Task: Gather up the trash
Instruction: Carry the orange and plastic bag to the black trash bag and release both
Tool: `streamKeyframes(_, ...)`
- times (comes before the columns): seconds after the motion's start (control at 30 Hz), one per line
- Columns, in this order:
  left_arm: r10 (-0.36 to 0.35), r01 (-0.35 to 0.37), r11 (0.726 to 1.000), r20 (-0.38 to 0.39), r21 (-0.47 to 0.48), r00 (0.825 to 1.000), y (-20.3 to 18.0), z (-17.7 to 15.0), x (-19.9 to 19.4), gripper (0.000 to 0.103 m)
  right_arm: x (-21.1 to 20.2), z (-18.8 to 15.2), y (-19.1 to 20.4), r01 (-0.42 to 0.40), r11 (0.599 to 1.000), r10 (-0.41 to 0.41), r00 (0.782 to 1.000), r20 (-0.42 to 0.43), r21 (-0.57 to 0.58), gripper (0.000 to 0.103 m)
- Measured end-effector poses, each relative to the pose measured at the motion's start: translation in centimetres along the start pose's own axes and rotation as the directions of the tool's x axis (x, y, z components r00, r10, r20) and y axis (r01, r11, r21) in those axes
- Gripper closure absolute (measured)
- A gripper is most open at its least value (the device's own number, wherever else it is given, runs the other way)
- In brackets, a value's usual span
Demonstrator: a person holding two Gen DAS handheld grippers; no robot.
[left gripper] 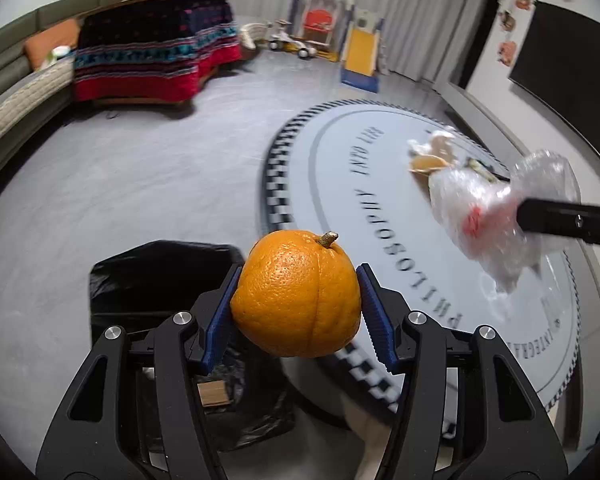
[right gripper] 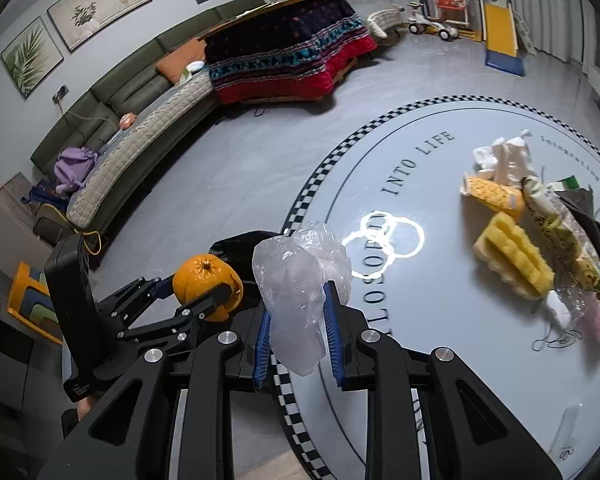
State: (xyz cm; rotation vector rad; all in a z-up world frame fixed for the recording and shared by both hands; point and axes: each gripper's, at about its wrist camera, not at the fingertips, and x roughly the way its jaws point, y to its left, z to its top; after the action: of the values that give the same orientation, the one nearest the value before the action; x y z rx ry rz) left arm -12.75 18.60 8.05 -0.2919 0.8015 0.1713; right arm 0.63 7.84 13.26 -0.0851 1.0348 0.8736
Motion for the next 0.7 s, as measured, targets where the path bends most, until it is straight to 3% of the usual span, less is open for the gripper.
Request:
streamKeyframes(0.5, 0.157, -0.165, 0.962, -0.052, -0.218, 0.986, 12.1, -4.0, -0.8, 0.046, 9.1, -1.2, 8.2, -0.129, 0.987, 0.110, 0.978, -0.177, -0.100, 0.077)
streamKeyframes(0.57, 0.181, -0.192, 0.951, -0.066, -0.245, 0.981, 13.4, -4.4, -0.9, 0.039, 10.2, -1.2, 9.3, -0.134, 0.983, 0.109, 0.974, -0.198, -0.122, 0.073)
streamKeyframes(0.6, 0.197, -0.208, 0.943, -0.069, -0.260, 0.978, 13.9, -4.5, -1.0, 0.018, 10.9, -1.2, 9.8, -0.125, 0.983, 0.096, 0.974, -0.207, -0.135, 0.063)
streamKeyframes(0.63, 0.228, -0.237, 0.930, -0.065, -0.282, 0.971, 14.5, -4.8, -1.4, 0.006, 11.3, -1.2, 10.0, -0.120, 0.983, 0.090, 0.974, -0.207, -0.136, 0.050)
streamKeyframes(0.7, 0.260, -0.261, 0.915, -0.047, -0.308, 0.965, 15.2, -5.0, -2.2, 0.006, 11.6, -1.2, 10.2, -0.133, 0.982, 0.103, 0.973, -0.208, -0.133, 0.048)
